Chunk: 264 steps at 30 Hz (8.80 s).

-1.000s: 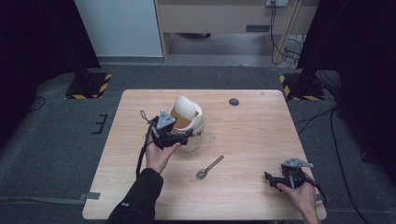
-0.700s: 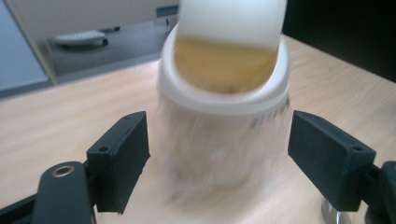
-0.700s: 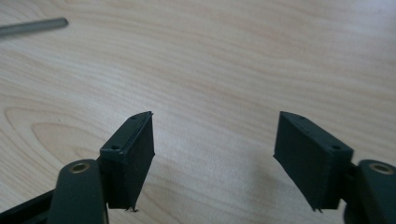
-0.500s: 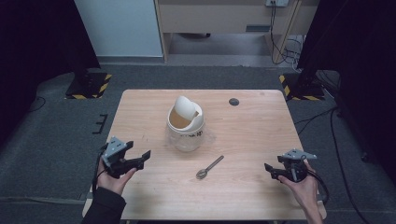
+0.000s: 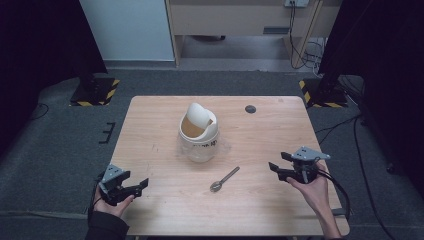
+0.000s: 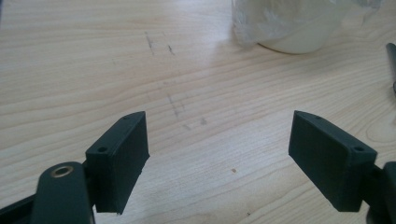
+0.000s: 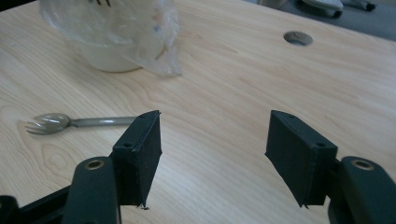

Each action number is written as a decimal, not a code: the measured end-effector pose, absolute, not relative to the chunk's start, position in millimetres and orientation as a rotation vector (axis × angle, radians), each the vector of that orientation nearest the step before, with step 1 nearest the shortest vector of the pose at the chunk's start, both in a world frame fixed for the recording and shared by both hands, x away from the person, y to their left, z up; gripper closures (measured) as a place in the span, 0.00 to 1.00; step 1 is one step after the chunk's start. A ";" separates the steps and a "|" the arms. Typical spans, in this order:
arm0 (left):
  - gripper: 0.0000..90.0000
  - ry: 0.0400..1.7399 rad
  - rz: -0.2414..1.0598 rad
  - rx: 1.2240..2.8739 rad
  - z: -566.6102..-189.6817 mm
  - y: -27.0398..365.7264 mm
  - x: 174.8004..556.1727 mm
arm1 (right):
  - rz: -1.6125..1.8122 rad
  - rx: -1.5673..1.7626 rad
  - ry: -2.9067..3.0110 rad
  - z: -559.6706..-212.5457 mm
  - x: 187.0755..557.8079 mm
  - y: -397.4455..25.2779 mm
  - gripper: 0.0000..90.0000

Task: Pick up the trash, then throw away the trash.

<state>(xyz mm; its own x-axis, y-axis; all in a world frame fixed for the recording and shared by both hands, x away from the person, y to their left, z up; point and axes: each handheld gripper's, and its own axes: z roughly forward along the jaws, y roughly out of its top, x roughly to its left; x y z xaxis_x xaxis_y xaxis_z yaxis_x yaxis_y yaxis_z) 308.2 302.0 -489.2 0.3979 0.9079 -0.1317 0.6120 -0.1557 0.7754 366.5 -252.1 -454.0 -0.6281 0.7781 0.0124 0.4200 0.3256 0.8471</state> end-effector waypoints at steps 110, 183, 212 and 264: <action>0.22 1.180 0.432 1.997 -496.6 294.7 313.6 | 1.500 0.712 2.400 -444.3 375.8 -162.9 0.89; 0.59 0.845 0.329 1.458 -378.6 92.9 351.2 | 1.752 0.604 2.097 -402.3 354.6 -165.7 0.89; 0.95 0.919 0.272 1.389 -380.5 115.6 355.7 | 1.740 0.663 2.088 -409.1 358.7 -176.3 0.84; 0.95 0.958 0.646 1.399 -380.1 184.9 425.1 | 1.336 0.955 2.178 -476.9 382.2 -225.5 0.52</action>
